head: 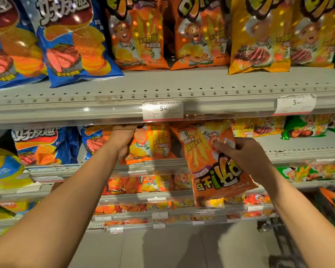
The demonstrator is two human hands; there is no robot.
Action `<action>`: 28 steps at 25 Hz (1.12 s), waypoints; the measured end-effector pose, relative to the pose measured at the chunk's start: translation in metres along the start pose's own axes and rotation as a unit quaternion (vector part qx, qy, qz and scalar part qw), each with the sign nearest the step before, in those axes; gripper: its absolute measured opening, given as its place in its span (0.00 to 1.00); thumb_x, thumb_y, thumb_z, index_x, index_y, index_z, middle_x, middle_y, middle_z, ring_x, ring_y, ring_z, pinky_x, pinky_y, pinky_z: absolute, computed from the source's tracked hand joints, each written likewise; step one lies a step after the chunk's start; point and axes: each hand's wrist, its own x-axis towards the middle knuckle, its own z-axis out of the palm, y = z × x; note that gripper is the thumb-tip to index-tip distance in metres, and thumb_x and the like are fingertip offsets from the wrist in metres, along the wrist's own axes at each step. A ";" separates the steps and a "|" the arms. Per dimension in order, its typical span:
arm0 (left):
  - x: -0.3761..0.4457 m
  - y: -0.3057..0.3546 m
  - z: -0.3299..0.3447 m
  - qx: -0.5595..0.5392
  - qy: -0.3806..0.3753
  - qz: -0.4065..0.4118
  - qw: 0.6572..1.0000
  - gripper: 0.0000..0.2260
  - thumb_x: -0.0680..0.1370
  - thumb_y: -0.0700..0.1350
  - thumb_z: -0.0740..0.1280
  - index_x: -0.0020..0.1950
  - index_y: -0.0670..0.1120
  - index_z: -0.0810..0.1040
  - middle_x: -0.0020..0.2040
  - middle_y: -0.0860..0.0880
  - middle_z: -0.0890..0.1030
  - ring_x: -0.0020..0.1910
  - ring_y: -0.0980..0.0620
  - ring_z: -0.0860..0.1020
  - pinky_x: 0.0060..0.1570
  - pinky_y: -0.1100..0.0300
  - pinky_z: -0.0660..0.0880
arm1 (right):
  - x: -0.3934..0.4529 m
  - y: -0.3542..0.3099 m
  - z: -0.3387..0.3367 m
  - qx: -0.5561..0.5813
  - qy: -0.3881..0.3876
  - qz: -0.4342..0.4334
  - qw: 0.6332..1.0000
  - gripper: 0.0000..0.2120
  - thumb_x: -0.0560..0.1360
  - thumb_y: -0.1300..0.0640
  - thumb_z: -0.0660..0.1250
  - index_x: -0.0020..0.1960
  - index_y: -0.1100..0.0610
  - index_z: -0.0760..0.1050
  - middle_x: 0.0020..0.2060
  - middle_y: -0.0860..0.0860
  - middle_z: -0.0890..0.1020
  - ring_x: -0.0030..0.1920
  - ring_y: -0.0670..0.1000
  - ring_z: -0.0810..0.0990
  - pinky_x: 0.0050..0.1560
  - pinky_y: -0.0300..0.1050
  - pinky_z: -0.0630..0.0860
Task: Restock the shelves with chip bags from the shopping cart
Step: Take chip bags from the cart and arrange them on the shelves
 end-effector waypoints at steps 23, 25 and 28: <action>-0.054 -0.038 -0.010 0.335 0.081 0.410 0.845 0.19 0.79 0.53 0.68 0.65 0.43 0.74 0.55 0.50 0.70 0.54 0.52 0.66 0.56 0.58 0.66 | -0.024 -0.024 0.002 -0.057 0.003 -0.052 0.997 0.19 0.69 0.34 0.71 0.34 0.50 0.80 0.32 0.53 0.84 0.32 0.54 0.81 0.34 0.49 0.69; -0.065 -0.042 -0.002 0.307 -0.029 0.426 0.850 0.19 0.79 0.49 0.71 0.67 0.44 0.74 0.56 0.50 0.72 0.55 0.53 0.69 0.56 0.58 0.70 | -0.019 -0.022 0.009 -0.020 0.006 -0.060 0.998 0.20 0.71 0.37 0.72 0.37 0.54 0.82 0.34 0.59 0.84 0.35 0.64 0.82 0.35 0.60 0.73; -0.071 -0.038 0.006 0.293 -0.096 0.392 0.867 0.22 0.79 0.54 0.69 0.70 0.48 0.72 0.61 0.51 0.72 0.60 0.53 0.73 0.59 0.56 0.73 | -0.011 -0.024 0.011 -0.069 -0.005 -0.077 0.995 0.23 0.72 0.37 0.72 0.36 0.57 0.81 0.32 0.59 0.83 0.35 0.64 0.81 0.34 0.59 0.75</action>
